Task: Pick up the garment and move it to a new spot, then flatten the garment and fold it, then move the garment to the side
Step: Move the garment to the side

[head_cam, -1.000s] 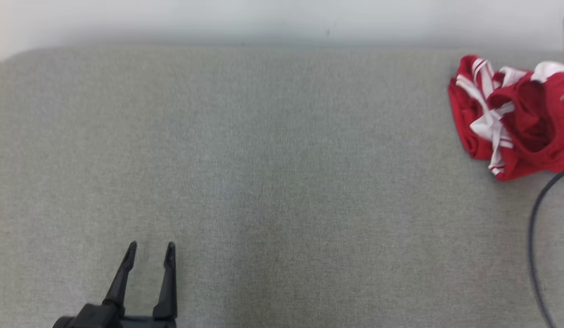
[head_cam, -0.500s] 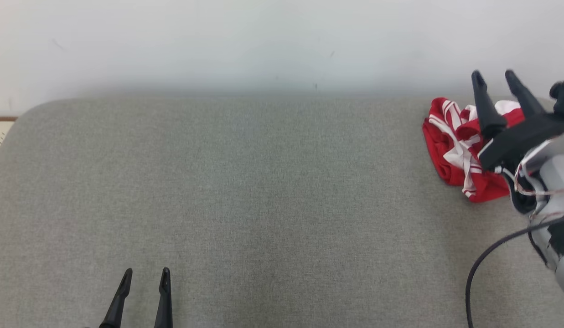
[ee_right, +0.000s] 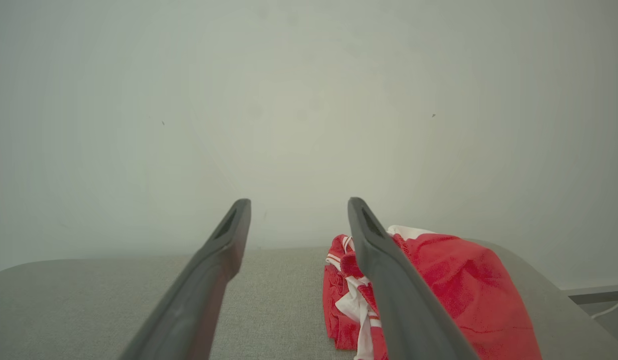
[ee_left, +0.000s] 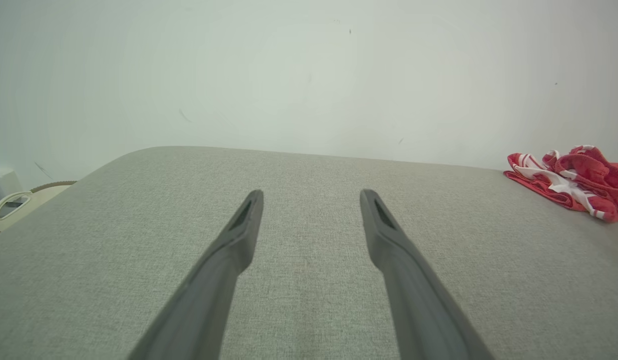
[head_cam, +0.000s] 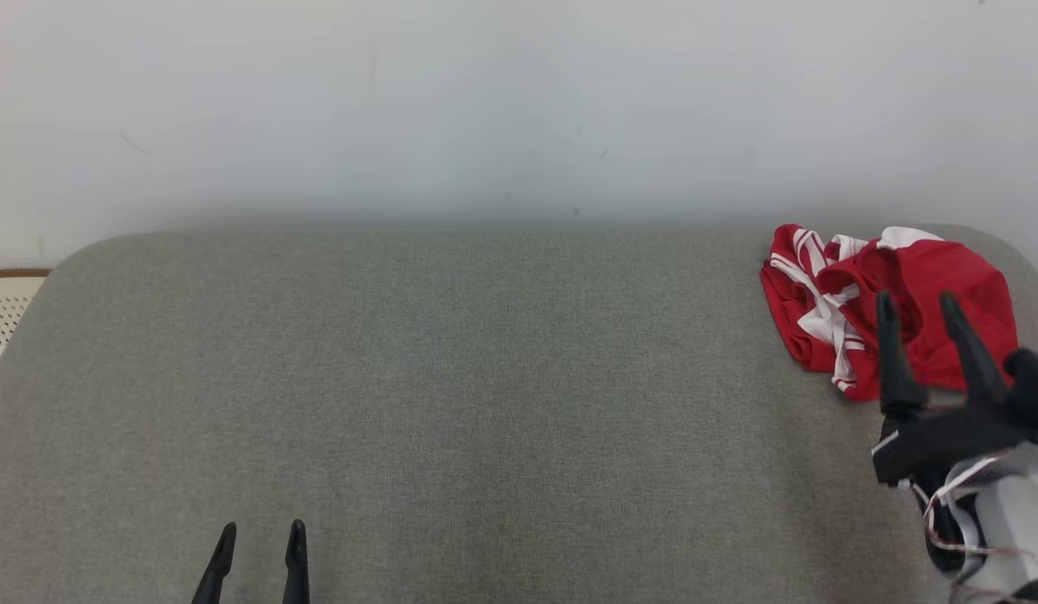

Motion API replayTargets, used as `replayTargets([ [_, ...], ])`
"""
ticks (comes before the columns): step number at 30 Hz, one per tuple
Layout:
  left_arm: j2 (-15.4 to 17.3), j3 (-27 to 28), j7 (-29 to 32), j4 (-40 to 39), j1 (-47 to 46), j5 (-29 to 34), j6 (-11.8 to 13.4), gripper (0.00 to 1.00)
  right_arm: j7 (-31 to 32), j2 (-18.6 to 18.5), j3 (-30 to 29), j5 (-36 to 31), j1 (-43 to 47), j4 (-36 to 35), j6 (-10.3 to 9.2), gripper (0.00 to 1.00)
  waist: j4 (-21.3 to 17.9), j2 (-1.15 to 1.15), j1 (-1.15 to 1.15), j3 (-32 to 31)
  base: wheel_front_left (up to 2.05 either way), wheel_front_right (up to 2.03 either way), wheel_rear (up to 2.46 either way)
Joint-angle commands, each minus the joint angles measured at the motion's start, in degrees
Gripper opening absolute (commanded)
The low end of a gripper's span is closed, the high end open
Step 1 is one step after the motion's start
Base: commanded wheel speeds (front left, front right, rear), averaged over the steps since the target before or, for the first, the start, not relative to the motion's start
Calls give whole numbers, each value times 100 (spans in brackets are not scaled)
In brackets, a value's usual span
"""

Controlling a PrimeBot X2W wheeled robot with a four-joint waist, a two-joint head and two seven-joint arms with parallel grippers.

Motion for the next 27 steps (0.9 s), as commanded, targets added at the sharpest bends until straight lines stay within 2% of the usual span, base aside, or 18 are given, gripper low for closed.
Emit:
replayTargets([
  [1, 14, 18, -22, -9, 116, -57, 17, 100, -20, 164, -218, -294, 388, -248, -5, 100, 45, 1, 1, -73, 0, 0, 0],
  [8, 23, 40, -22, 37, 204, -90, 20, 100, 313, 779, -756, -1073, 1630, -1187, -5, 100, 147, 1, 1, -217, 0, 0, 0],
  [14, 78, 72, -22, 13, 290, -135, -18, 100, 550, 1259, -942, -1591, 2503, -1938, -5, 100, 194, 1, 1, -291, 0, 0, 0],
  [22, 154, 52, 15, 44, 393, -74, 35, 100, 705, 1617, -791, -1949, 2976, -2296, -5, 100, 123, 1, 1, -284, 0, 0, 0],
  [27, 156, 20, 12, 78, 390, -108, 37, 100, 706, 1706, -733, -2049, 2988, -2319, -5, 100, 77, 1, 1, -271, 0, 0, 0],
])
